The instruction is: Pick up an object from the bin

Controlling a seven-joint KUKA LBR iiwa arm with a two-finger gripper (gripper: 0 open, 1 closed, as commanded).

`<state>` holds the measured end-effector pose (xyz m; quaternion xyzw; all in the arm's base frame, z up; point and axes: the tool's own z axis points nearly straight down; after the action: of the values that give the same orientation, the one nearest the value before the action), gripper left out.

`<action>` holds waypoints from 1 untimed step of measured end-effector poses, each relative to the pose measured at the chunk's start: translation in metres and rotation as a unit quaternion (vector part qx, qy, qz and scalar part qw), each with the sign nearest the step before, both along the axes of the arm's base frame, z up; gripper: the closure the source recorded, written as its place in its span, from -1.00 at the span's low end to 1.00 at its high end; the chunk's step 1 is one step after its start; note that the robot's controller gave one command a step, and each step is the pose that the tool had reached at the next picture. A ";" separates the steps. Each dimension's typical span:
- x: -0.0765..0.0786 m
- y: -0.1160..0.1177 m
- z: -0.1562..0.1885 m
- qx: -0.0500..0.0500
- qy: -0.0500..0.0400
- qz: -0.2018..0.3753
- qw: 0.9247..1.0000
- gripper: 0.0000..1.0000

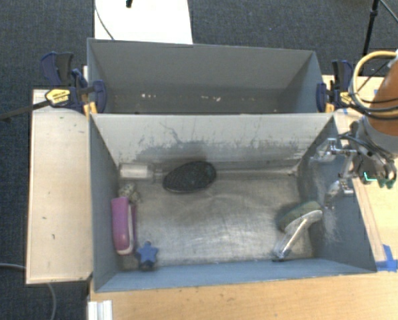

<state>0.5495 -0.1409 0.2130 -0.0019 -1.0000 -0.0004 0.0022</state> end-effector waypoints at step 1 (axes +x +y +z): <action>-0.020 0.012 -0.139 0.001 -0.001 0.170 0.985 -1.00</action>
Offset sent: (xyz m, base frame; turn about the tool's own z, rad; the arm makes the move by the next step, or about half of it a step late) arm -0.0193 0.0111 -0.1368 -0.3415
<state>0.5297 -0.1291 0.0741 0.1679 -0.9858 -0.0008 0.0009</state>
